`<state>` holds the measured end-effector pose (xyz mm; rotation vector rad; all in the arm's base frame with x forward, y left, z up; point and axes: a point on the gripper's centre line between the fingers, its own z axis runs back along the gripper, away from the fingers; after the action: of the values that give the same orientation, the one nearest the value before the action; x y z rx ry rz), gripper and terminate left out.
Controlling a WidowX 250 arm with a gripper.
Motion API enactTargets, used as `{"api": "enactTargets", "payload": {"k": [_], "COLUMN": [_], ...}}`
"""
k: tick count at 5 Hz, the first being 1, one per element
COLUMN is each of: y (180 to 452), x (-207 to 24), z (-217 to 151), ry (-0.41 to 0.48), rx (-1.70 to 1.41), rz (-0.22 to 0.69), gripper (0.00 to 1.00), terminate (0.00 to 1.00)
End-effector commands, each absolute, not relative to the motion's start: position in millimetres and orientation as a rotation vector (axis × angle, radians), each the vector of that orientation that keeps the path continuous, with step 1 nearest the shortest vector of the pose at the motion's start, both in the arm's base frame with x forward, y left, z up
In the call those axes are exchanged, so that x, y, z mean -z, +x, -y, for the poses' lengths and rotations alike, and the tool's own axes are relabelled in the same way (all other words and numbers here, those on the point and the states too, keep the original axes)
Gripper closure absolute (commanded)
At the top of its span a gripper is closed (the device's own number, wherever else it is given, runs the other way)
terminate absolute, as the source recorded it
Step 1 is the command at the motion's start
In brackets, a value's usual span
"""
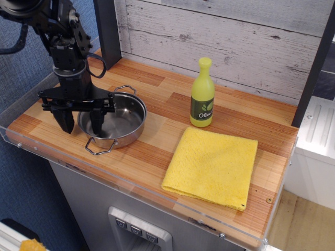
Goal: Pick up the pot and place it on the left of the yellow bottle
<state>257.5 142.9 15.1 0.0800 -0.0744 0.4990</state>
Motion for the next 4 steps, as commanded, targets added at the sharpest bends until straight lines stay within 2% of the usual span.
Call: {"api": "enactTargets", "payload": {"k": [1, 2, 4], "y": [257.1, 255.4, 248.1], "x": [-27.2, -34.8, -55.6], "z": [-148.6, -151.4, -153.7], "ry": [0.089, 0.063, 0.036], "rx": [-0.514, -0.568, -0.778], "rz": [0.086, 0.076, 0.115], "gripper": [1.00, 1.00, 1.00], "terminate": [0.00, 0.00, 0.00]}}
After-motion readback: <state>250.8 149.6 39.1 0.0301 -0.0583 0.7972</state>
